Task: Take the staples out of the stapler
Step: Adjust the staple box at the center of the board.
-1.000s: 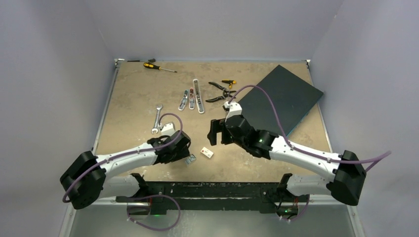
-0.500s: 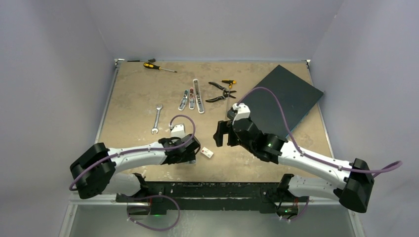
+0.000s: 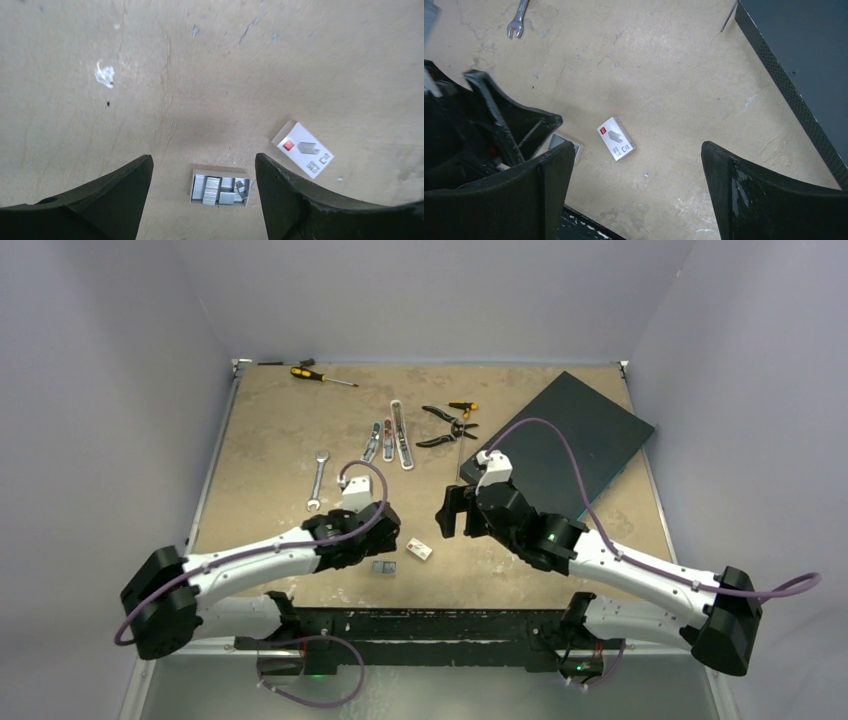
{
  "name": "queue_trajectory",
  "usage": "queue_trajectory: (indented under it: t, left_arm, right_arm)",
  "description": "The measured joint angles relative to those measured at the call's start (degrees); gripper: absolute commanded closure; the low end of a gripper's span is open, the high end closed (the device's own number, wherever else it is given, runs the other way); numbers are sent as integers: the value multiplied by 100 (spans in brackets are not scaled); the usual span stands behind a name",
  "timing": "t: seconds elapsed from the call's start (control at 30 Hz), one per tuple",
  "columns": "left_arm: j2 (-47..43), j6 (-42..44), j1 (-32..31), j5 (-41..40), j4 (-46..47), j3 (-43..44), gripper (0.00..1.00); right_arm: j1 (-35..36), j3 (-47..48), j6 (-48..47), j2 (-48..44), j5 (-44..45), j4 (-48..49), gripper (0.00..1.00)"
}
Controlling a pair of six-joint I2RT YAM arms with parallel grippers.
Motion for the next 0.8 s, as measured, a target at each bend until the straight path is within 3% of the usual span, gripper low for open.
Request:
queue_trajectory:
  t: [0.3, 0.53, 0.63, 0.8]
  left_arm:
    - [-1606, 1255, 223, 4, 695, -350, 23]
    - [-2483, 1088, 223, 435, 896, -1294, 15]
    - [-2400, 984, 223, 664, 1182, -1423, 13]
    - [-1532, 942, 223, 1078, 1600, -1421, 13]
  right_arm:
    - [0, -2, -127, -92, -164, 7, 1]
    - [0, -70, -192, -122, -313, 111, 1]
    - [0, -160, -188, -162, -367, 136, 1]
    - [0, -208, -181, -240, -444, 131, 1]
